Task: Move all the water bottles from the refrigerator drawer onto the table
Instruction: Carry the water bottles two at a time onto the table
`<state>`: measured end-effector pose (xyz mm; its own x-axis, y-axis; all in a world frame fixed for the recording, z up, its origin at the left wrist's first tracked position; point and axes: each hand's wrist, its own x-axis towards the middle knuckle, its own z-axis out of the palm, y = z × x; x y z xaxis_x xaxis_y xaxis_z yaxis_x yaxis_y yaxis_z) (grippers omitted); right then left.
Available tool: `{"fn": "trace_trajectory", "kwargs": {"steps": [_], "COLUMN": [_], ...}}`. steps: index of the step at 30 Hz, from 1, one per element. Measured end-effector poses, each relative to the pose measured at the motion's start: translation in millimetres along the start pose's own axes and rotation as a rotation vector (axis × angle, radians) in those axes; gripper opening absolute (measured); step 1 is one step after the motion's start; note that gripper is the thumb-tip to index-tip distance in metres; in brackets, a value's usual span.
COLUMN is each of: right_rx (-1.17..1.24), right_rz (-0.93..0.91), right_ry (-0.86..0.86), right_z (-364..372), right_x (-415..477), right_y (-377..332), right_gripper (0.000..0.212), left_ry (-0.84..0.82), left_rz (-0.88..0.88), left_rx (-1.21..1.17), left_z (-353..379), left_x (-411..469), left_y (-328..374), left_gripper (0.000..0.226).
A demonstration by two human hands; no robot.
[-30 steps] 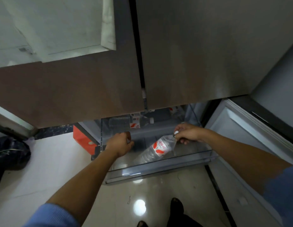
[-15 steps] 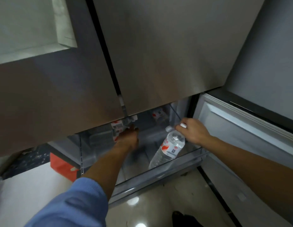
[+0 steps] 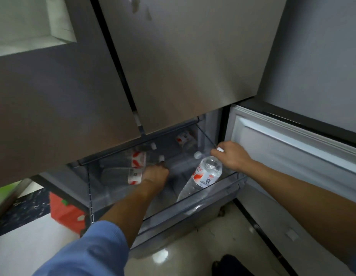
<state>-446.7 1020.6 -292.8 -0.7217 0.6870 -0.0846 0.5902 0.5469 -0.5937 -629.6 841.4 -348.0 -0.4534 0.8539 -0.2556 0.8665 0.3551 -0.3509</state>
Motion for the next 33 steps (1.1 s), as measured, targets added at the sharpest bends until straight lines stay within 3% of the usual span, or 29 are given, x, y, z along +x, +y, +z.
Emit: {"fn": "trace_trajectory", "kwargs": {"steps": [5, 9, 15, 23, 33], "right_rx": [-0.039, -0.120, -0.267, -0.320, -0.244], "right_rz": [0.018, -0.002, -0.116, -0.343, -0.618], "right_ry": [-0.018, -0.007, -0.007, 0.088, 0.180], "right_z": [-5, -5, -3, -1, -39], "right_x": [-13, -24, -54, -92, -128], "right_y": [-16, -39, -84, -135, -195], "right_gripper": [0.047, 0.048, 0.035, 0.028, 0.030], "left_ry": [-0.039, 0.023, 0.121, 0.325, 0.548], "left_rz": [0.040, 0.051, 0.018, -0.241, -0.547], "left_rx": [-0.061, -0.111, -0.098, -0.349, -0.384], "left_z": [-8, -16, -35, -67, -117], "left_x": [-43, -78, -121, -194, -293], "left_y": [-9, -27, -57, -97, -83], "left_gripper": [0.038, 0.042, 0.036, 0.035, 0.034]}}
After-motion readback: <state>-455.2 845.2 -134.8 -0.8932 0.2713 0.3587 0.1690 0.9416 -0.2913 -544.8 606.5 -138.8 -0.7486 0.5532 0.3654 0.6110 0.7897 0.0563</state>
